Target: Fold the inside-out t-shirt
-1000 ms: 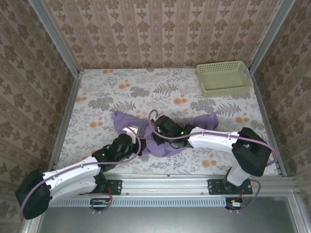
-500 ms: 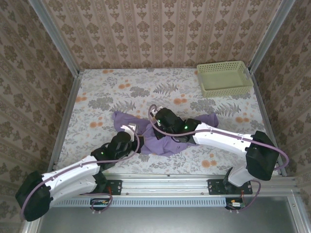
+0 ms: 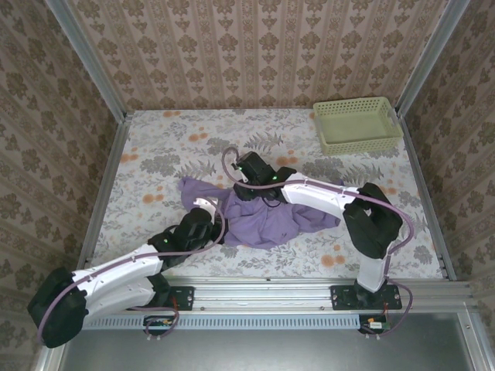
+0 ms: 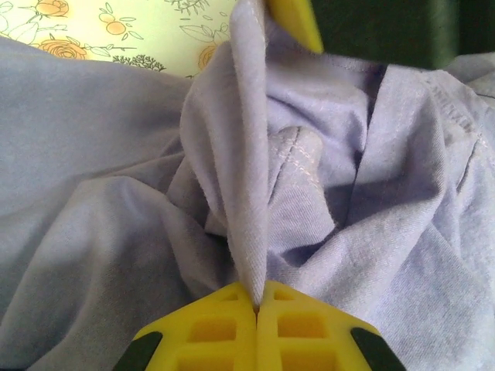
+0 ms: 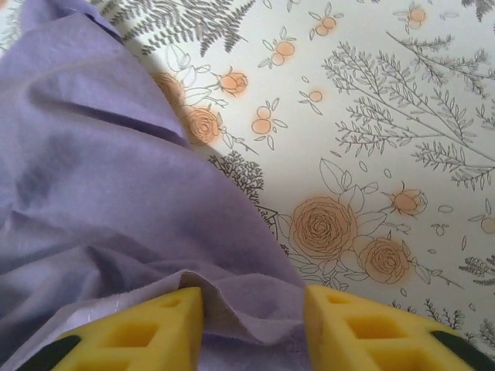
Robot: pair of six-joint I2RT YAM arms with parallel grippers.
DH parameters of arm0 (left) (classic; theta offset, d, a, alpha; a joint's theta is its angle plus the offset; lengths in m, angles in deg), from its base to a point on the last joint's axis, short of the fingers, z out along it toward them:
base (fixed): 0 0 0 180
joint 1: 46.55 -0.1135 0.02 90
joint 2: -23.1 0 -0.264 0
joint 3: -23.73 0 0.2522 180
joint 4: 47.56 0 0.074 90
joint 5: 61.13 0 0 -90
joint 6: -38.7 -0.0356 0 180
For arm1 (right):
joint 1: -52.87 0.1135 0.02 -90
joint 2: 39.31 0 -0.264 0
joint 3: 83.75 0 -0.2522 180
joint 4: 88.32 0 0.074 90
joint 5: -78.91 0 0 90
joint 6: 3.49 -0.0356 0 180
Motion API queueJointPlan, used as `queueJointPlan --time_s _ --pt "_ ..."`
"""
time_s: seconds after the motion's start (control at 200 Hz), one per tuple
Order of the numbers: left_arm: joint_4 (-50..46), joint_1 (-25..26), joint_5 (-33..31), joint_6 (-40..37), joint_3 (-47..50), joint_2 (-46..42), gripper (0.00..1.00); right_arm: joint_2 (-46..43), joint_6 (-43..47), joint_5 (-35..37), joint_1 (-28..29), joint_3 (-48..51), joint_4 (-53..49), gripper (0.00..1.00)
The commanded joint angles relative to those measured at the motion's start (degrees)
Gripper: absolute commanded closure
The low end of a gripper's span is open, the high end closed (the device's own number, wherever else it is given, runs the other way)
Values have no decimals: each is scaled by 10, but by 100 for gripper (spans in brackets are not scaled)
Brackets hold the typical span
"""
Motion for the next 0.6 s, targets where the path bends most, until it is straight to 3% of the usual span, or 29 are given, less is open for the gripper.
queueJointPlan --time_s 0.0,0.17,0.45,0.595 --pt "5 -5 -7 -1 21 3 100 -64 -36 -50 4 39 27 55" --pt "29 -8 1 5 36 -2 100 -74 -127 -158 10 116 116 54" --pt "36 -8 19 -3 39 -12 100 -21 -156 -173 32 104 138 54" --pt "34 -9 18 -1 41 -14 100 -3 -154 -180 35 83 127 62"
